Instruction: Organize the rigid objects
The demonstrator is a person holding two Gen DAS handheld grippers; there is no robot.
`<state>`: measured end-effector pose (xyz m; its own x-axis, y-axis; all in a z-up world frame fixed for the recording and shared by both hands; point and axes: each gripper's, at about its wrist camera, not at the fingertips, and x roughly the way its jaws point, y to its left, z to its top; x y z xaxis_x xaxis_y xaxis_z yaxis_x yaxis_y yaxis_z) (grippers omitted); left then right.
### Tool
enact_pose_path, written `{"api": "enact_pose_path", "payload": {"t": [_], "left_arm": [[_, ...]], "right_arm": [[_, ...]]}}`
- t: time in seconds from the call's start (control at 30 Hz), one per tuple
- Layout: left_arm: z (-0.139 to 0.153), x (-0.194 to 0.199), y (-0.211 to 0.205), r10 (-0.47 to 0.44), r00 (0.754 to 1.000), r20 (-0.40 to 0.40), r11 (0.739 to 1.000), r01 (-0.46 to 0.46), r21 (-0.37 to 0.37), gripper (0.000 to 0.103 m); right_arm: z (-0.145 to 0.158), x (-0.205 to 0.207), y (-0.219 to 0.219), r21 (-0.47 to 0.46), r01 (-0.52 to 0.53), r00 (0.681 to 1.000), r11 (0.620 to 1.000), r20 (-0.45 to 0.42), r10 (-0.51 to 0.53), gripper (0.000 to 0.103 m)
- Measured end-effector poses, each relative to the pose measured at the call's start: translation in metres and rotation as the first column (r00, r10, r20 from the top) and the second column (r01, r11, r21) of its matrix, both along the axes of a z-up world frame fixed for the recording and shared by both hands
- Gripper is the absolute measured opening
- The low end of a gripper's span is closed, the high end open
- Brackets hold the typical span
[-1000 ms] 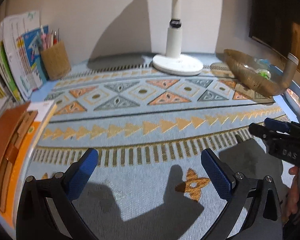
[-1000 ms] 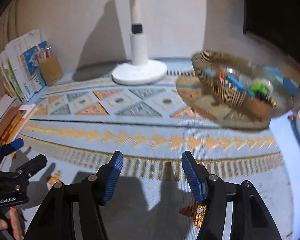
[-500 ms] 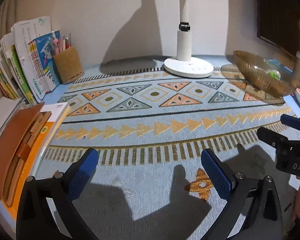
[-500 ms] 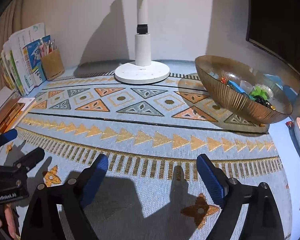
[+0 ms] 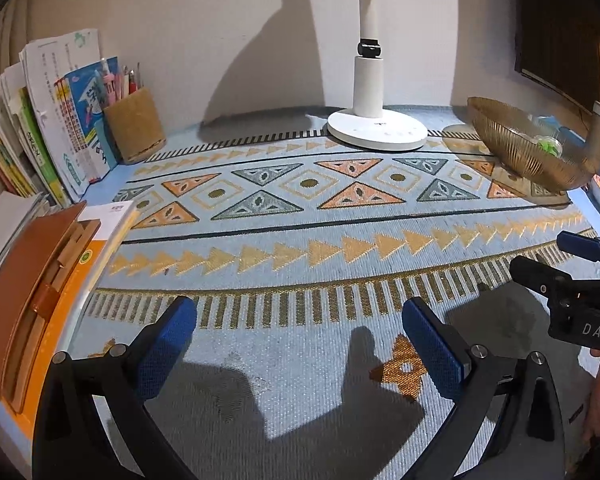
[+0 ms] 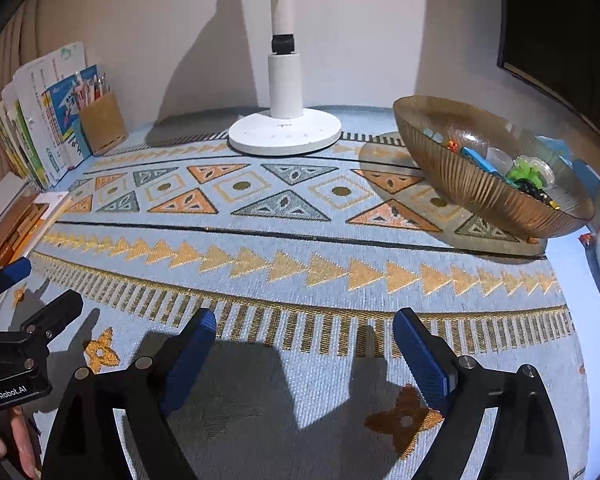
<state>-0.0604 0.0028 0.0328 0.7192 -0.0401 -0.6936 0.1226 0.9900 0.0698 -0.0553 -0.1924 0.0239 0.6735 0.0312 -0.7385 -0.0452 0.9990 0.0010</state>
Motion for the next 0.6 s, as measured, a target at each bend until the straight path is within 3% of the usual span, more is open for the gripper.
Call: {"api": "enact_pose_path", "payload": {"t": [0.6], "left_arm": [[-0.0005,0.0003,0.0003,0.004,1.000,-0.003,1.000,-0.004,-0.001,0.102]], "right_arm": [[-0.0083,0.0084,-0.0077,0.024,0.033,0.997,0.999,-0.068,-0.031,0.089]]}}
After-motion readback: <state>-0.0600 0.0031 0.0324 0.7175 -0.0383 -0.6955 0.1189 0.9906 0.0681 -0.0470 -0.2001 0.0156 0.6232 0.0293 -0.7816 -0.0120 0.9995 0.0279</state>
